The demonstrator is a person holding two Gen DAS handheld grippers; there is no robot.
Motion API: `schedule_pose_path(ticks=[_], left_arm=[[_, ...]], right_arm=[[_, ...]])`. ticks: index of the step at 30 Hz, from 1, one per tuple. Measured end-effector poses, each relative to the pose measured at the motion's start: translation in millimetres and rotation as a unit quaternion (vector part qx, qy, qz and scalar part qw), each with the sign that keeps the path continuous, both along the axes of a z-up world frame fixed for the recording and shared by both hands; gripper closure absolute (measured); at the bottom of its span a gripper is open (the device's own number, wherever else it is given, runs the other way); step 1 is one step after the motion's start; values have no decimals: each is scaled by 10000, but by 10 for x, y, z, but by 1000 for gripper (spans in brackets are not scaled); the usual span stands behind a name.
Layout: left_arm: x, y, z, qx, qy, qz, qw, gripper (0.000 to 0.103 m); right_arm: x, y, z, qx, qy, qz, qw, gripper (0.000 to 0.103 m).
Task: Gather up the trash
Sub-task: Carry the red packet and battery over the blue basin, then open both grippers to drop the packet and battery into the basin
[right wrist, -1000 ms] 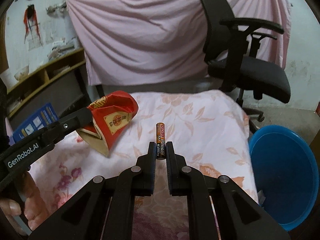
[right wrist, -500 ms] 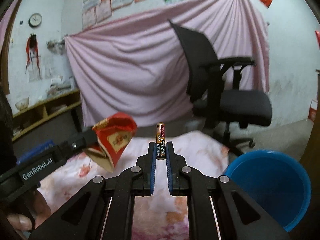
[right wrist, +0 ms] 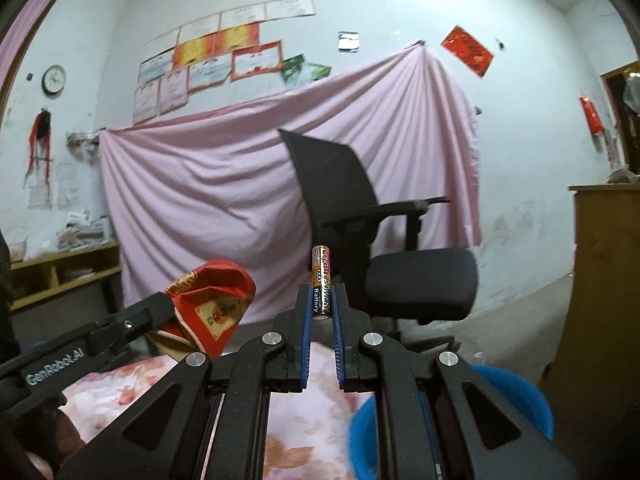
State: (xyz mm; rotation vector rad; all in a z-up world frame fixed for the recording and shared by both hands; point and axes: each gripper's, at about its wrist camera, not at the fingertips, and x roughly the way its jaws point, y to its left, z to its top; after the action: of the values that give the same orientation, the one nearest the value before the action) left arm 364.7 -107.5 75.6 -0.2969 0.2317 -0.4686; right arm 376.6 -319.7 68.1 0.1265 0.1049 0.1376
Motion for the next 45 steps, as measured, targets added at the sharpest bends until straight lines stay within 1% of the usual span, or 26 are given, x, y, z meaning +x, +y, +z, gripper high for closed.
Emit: schedule_pose_path(ticks=[7, 10, 14, 19, 25, 32, 38, 45], left_arm=[[-51, -357, 118, -48, -273, -253, 9993, 98], [-49, -492, 129, 62, -333, -325, 9989, 98], [-3, -659, 90, 205, -263, -467, 9984, 98], [26, -818, -47, 367, -34, -617, 9974, 98], [155, -999, -267, 604, 495, -727, 9943, 98], [233, -1074, -465, 868, 964, -683, 9892, 98], [269, -1060, -530, 920, 1175, -672, 9865, 97], [295, -1059, -555, 957, 1289, -655, 9849, 97]], right_arm=[[-110, -293, 45, 62, -198, -417, 9989, 95], [-126, -407, 40, 85, -196, -565, 9982, 95], [-114, -511, 5, 139, -89, -696, 9974, 95], [-45, -649, -84, 194, 207, -818, 9962, 95], [47, -747, -227, 257, 632, -891, 9937, 95], [145, -818, -390, 340, 1144, -980, 9880, 95], [175, -890, -440, 377, 1355, -956, 9854, 95], [188, -913, -486, 360, 1516, -947, 9832, 95]])
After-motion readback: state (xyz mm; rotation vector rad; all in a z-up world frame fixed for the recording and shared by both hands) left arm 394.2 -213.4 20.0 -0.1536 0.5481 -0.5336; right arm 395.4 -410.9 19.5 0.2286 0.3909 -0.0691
